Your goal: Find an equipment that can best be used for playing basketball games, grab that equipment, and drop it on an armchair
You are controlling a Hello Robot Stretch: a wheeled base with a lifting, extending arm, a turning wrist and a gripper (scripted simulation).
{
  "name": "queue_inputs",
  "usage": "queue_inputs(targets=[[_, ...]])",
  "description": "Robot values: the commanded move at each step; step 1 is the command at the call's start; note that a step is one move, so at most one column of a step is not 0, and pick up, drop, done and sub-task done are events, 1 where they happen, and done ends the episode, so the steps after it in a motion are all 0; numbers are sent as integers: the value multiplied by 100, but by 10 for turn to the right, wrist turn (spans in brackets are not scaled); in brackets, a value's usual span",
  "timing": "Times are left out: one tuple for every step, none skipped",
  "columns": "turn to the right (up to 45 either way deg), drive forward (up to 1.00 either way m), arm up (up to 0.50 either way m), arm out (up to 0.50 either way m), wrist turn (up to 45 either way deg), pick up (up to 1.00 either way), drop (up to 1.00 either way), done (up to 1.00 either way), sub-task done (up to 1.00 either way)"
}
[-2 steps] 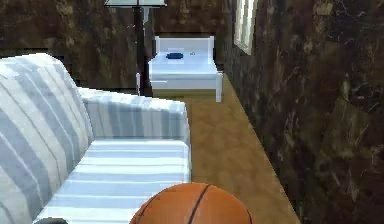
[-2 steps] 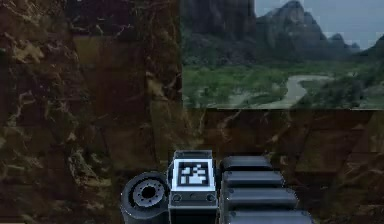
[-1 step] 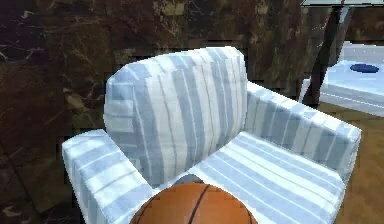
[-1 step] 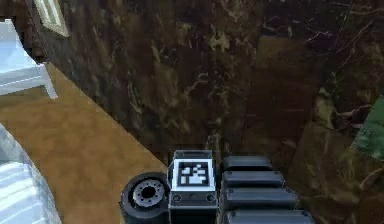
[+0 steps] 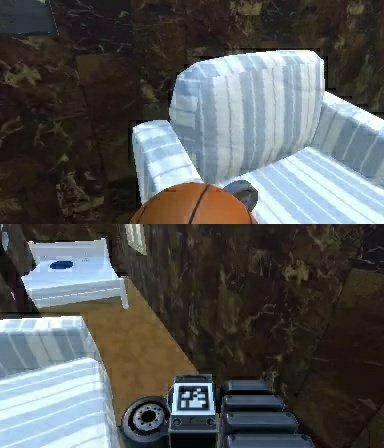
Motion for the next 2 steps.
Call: queue_inputs(targets=[[450, 0, 0, 0, 0, 0, 0, 0, 0], [450, 0, 0, 0, 0, 0, 0, 0, 0]])
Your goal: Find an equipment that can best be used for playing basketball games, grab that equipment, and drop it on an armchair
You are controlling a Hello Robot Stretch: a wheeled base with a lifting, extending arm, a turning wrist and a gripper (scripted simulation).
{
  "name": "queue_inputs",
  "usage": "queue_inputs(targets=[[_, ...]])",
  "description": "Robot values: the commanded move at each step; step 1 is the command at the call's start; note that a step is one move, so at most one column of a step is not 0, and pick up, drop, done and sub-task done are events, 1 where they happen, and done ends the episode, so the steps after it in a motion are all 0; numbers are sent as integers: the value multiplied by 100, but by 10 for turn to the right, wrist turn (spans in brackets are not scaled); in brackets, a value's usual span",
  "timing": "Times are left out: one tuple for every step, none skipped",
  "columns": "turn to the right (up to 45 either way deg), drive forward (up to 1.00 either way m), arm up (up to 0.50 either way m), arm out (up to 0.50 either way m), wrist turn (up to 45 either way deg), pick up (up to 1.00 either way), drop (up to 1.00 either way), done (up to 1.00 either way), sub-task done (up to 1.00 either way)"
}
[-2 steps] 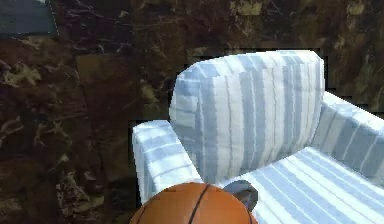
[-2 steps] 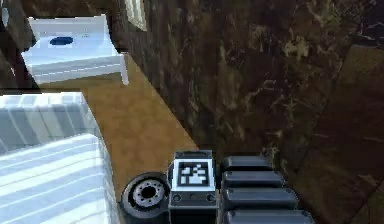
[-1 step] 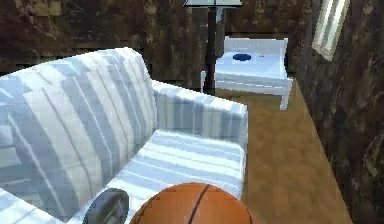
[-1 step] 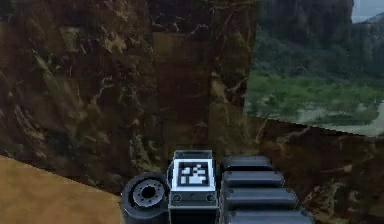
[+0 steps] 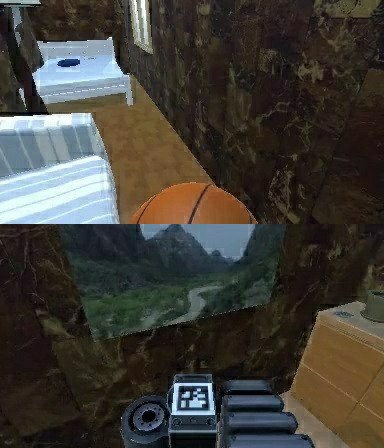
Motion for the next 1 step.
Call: queue_inputs(targets=[[120, 0, 0, 0, 0, 0, 0, 0, 0]])
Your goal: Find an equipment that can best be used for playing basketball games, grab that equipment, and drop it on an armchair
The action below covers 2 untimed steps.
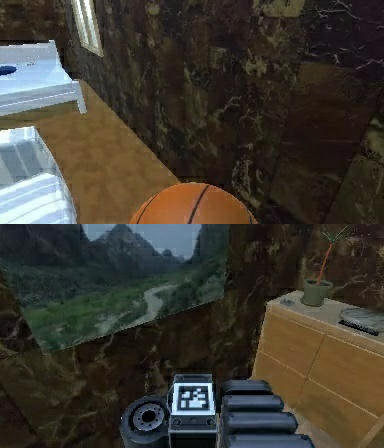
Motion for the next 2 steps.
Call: queue_inputs(targets=[[-450, 0, 0, 0, 0, 0, 0, 0, 0], [-450, 0, 0, 0, 0, 0, 0, 0, 0]])
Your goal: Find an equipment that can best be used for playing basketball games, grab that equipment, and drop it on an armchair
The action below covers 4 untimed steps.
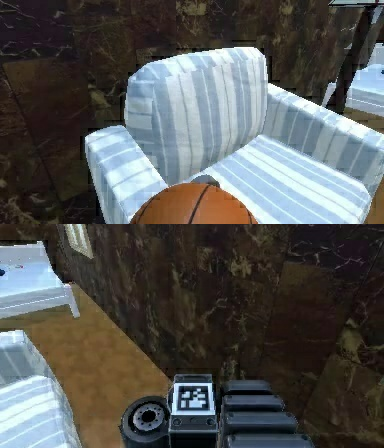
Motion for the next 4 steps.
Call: queue_inputs(targets=[[-30, 0, 0, 0, 0, 0, 0, 0, 0], [450, 0, 0, 0, 0, 0, 0, 0, 0], [360, 0, 0, 0, 0, 0, 0, 0, 0], [-450, 0, 0, 0, 0, 0, 0, 0, 0]])
